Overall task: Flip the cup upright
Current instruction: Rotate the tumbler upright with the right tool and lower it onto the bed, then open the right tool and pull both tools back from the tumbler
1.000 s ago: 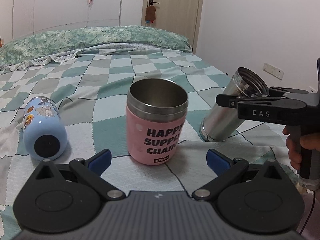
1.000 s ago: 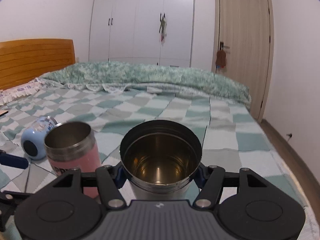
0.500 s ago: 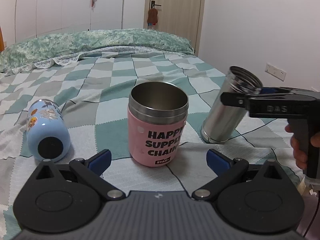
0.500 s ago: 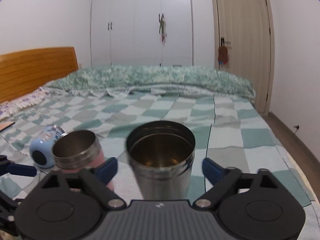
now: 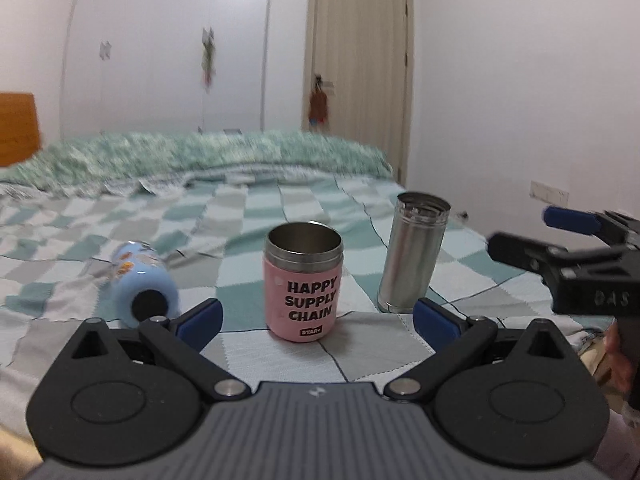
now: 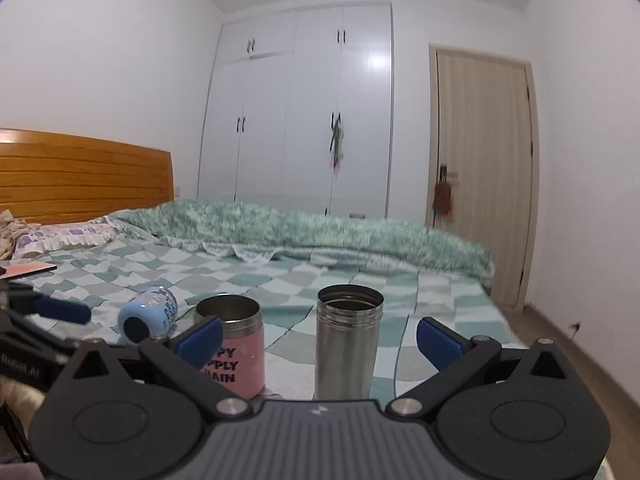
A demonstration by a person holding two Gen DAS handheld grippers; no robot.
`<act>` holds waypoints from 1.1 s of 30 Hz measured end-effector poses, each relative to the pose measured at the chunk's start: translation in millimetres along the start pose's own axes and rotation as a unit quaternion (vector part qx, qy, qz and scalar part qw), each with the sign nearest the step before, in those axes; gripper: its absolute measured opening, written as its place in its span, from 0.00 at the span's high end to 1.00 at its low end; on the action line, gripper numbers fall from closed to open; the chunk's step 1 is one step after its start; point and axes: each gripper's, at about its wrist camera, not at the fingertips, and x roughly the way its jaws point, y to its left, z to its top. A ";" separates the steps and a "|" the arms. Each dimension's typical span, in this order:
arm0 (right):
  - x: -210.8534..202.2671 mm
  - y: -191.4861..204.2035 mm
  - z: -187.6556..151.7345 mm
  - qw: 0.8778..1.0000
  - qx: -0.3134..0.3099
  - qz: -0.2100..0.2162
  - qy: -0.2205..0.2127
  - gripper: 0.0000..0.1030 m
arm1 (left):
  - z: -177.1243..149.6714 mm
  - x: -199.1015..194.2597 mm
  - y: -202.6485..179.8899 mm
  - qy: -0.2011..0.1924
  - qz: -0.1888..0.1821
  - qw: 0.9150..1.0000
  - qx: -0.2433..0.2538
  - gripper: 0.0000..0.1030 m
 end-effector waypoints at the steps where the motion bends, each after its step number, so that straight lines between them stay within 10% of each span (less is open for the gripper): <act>1: -9.3 3.9 -4.5 1.000 -0.006 -0.005 -0.007 0.00 | -6.9 -8.4 -2.4 -0.014 0.009 1.000 -0.002 0.00; 13: -72.1 17.9 -80.8 0.998 -0.035 -0.041 -0.035 0.00 | -77.8 -31.6 -26.0 -0.105 0.063 0.992 -0.018 0.00; 33: -76.5 16.7 -86.6 0.997 -0.028 -0.046 -0.053 0.00 | -88.1 -32.8 -35.5 -0.124 0.080 0.989 -0.003 0.00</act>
